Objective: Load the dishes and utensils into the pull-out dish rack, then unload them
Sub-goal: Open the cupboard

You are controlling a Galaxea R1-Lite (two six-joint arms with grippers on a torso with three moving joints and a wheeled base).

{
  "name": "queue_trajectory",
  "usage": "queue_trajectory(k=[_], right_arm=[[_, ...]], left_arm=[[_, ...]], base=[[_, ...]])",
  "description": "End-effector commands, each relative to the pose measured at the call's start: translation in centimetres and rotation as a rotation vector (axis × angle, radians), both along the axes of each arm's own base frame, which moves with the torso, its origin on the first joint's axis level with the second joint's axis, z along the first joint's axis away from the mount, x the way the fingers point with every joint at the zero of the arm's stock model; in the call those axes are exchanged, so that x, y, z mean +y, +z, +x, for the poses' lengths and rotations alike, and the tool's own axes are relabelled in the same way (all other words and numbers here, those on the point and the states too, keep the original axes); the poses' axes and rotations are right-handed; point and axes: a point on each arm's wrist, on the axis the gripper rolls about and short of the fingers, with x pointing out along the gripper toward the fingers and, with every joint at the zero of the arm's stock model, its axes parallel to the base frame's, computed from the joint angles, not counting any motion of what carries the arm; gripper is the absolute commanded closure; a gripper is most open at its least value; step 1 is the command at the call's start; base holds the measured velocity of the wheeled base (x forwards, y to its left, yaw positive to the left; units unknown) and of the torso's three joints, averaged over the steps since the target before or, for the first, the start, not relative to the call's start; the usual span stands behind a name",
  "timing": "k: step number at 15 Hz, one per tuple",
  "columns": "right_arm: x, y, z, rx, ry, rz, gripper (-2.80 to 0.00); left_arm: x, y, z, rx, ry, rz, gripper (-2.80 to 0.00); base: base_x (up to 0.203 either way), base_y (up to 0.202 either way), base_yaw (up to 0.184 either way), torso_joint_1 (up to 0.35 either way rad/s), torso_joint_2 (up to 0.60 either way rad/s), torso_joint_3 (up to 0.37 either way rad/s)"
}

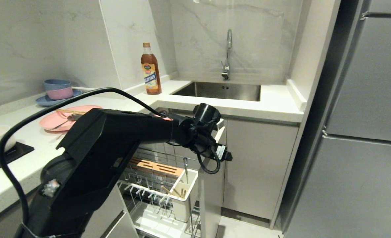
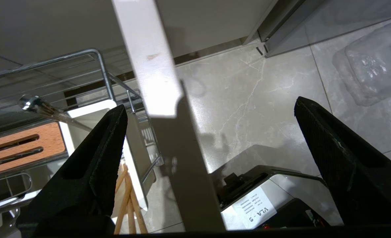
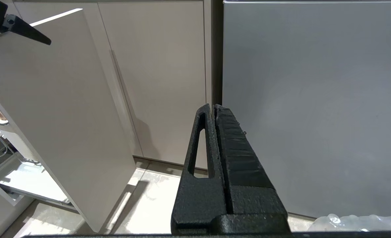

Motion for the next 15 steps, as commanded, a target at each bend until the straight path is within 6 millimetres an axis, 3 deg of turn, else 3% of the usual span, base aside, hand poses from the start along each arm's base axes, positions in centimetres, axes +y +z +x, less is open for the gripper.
queue_trajectory(k=[1, 11, 15], right_arm=[[0.0, -0.1, 0.0, 0.002, -0.001, 0.0, 0.0], [0.0, -0.1, 0.0, 0.003, 0.0, 0.0, 0.0], [0.0, -0.1, 0.0, 0.003, 0.002, 0.0, 0.0]], left_arm=[[-0.4, 0.0, -0.3, -0.001, -0.01, -0.001, -2.8], [-1.2, 0.0, -0.7, -0.012, -0.027, -0.009, -2.8], [-0.1, 1.0, -0.3, -0.034, 0.008, -0.008, -2.8]], base=[[0.0, 0.0, 0.0, 0.0, 0.0, 0.0], [0.0, 0.0, 0.0, 0.0, 0.0, 0.0], [0.0, 0.0, 0.0, 0.0, 0.0, 0.0]])
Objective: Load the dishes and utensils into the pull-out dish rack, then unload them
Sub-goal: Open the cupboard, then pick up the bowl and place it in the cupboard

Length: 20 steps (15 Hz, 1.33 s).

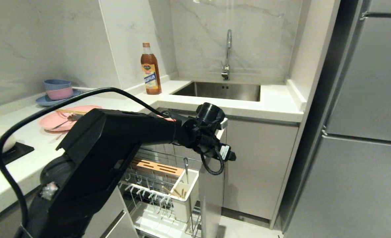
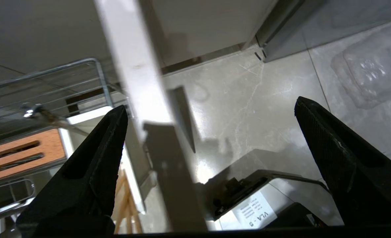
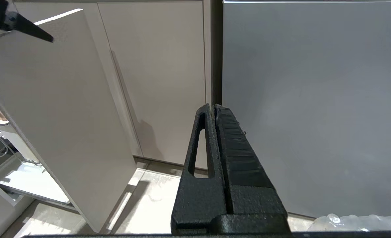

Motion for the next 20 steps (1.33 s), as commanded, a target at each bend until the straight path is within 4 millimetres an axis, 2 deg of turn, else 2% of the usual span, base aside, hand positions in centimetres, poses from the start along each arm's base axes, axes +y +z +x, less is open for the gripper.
queue_trajectory(k=[1, 6, 9, 12, 13, 20], right_arm=[[0.0, -0.1, 0.0, 0.003, 0.0, 0.0, 0.0], [0.0, -0.1, 0.0, 0.002, 0.0, 0.0, 0.0], [0.0, 0.0, 0.0, 0.001, 0.001, 0.0, 0.0], [0.0, -0.1, 0.0, 0.002, 0.0, 0.0, 0.0], [0.0, -0.1, 0.0, 0.002, 0.0, 0.0, 0.0], [0.0, -0.1, 0.0, 0.001, 0.001, 0.0, 0.0]], left_arm=[[0.7, 0.9, 0.1, -0.019, 0.021, -0.004, -2.8], [3.0, 4.8, -0.2, -0.097, 0.089, -0.021, -2.8], [4.5, 8.2, -1.6, -0.148, 0.101, -0.054, -2.8], [5.9, 10.5, -3.3, -0.18, 0.114, -0.065, -2.8], [6.5, 11.3, -4.0, -0.19, 0.119, -0.068, 0.0], [12.3, 16.5, -9.6, -0.271, 0.185, -0.113, 0.0]], base=[[0.0, 0.0, 0.0, 0.0, 0.0, 0.0], [0.0, 0.0, 0.0, 0.0, 0.0, 0.0], [0.0, 0.0, 0.0, 0.0, 0.0, 0.0], [0.0, 0.0, 0.0, 0.0, 0.0, 0.0], [0.0, 0.0, 0.0, 0.0, 0.0, 0.0], [0.0, 0.0, 0.0, 0.0, 0.0, 0.0]])
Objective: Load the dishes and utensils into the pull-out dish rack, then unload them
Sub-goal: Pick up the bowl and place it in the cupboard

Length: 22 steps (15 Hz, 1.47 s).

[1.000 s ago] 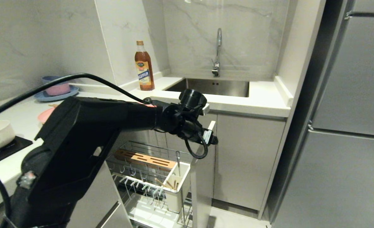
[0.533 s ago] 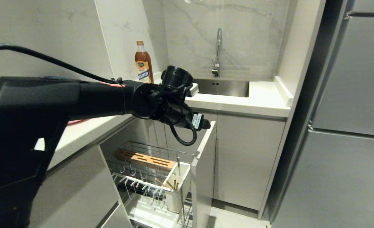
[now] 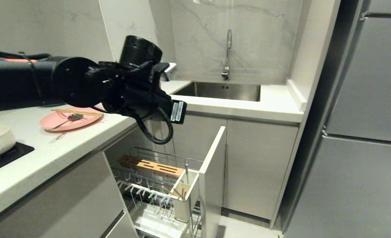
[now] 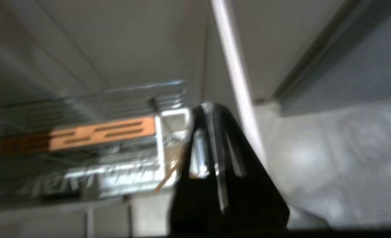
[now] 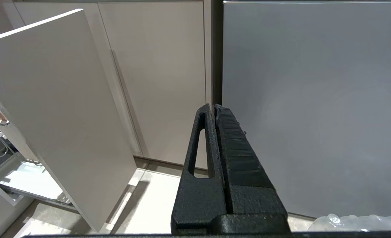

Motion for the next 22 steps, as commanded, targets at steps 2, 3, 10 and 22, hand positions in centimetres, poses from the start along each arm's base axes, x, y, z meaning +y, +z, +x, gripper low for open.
queue_trajectory(k=[2, 3, 10, 22], right_arm=[[0.0, -0.1, 0.0, 0.003, 0.0, 0.0, 0.0], [0.0, -0.1, 0.0, 0.003, 0.001, 0.0, 0.0], [0.0, -0.1, 0.0, 0.003, -0.001, 0.0, 0.0], [0.0, -0.1, 0.0, 0.002, 0.0, 0.0, 0.0]], left_arm=[[3.4, 3.5, -3.9, -0.083, 0.042, -0.041, 0.0], [4.4, 4.1, -5.0, -0.102, 0.065, -0.045, 0.0], [13.9, 7.7, -15.8, -0.315, 0.326, -0.073, 0.0], [17.7, -2.8, -31.8, -0.488, 0.535, -0.071, 0.0]], base=[[0.0, 0.0, 0.0, 0.0, 0.0, 0.0], [0.0, 0.0, 0.0, 0.0, 0.0, 0.0], [0.0, 0.0, 0.0, 0.0, 0.0, 0.0], [0.0, 0.0, 0.0, 0.0, 0.0, 0.0]])
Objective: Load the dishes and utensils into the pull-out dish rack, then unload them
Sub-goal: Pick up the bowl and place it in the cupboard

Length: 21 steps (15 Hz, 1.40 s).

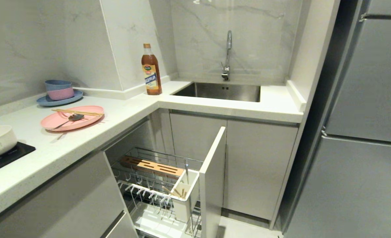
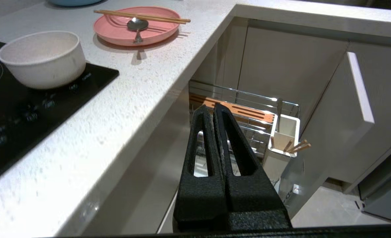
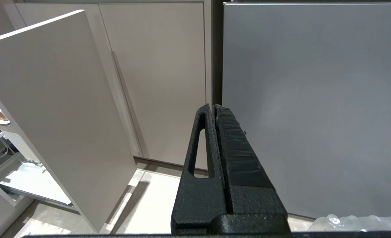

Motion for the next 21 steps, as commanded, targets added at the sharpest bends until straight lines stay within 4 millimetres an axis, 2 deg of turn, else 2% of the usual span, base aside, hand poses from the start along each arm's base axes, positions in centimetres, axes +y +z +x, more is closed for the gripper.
queue_trajectory(k=[1, 4, 5, 10, 13, 15, 19, 21], right_arm=[[0.0, 0.0, 0.0, 0.001, 0.001, 0.0, 0.0], [0.0, 0.0, 0.0, 0.001, 0.001, 0.0, 0.0], [0.0, -0.1, 0.0, 0.002, 0.0, 0.0, 0.0], [0.0, -0.1, 0.0, 0.002, 0.0, 0.0, 0.0], [0.0, -0.1, 0.0, 0.002, 0.001, 0.0, 0.0], [0.0, -0.1, 0.0, 0.001, -0.001, 0.0, 0.0], [0.0, 0.0, 0.0, 0.001, 0.0, 0.0, 0.0], [0.0, -0.1, 0.0, 0.001, 0.0, 0.0, 0.0]], left_arm=[[-0.1, -2.0, -3.2, -0.089, -0.008, 0.002, 0.0], [-0.4, -4.8, -5.4, -0.163, -0.055, 0.005, 0.0], [-0.4, -6.0, -5.1, -0.158, -0.061, 0.005, 0.0], [-0.3, -9.7, -3.1, -0.212, -0.076, 0.071, 0.0], [-0.3, -11.8, -4.3, -0.255, -0.113, 0.086, 0.0], [-0.3, -13.8, -4.8, -0.249, -0.117, 0.092, 0.0], [-0.3, -17.1, -3.4, -0.189, -0.119, 0.098, 0.0], [-0.2, -18.1, -3.1, -0.163, -0.118, 0.08, 0.0]], base=[[0.0, 0.0, 0.0, 0.0, 0.0, 0.0], [0.0, 0.0, 0.0, 0.0, 0.0, 0.0], [0.0, 0.0, 0.0, 0.0, 0.0, 0.0], [0.0, 0.0, 0.0, 0.0, 0.0, 0.0], [0.0, 0.0, 0.0, 0.0, 0.0, 0.0], [0.0, 0.0, 0.0, 0.0, 0.0, 0.0], [0.0, 0.0, 0.0, 0.0, 0.0, 0.0], [0.0, 0.0, 0.0, 0.0, 0.0, 0.0]])
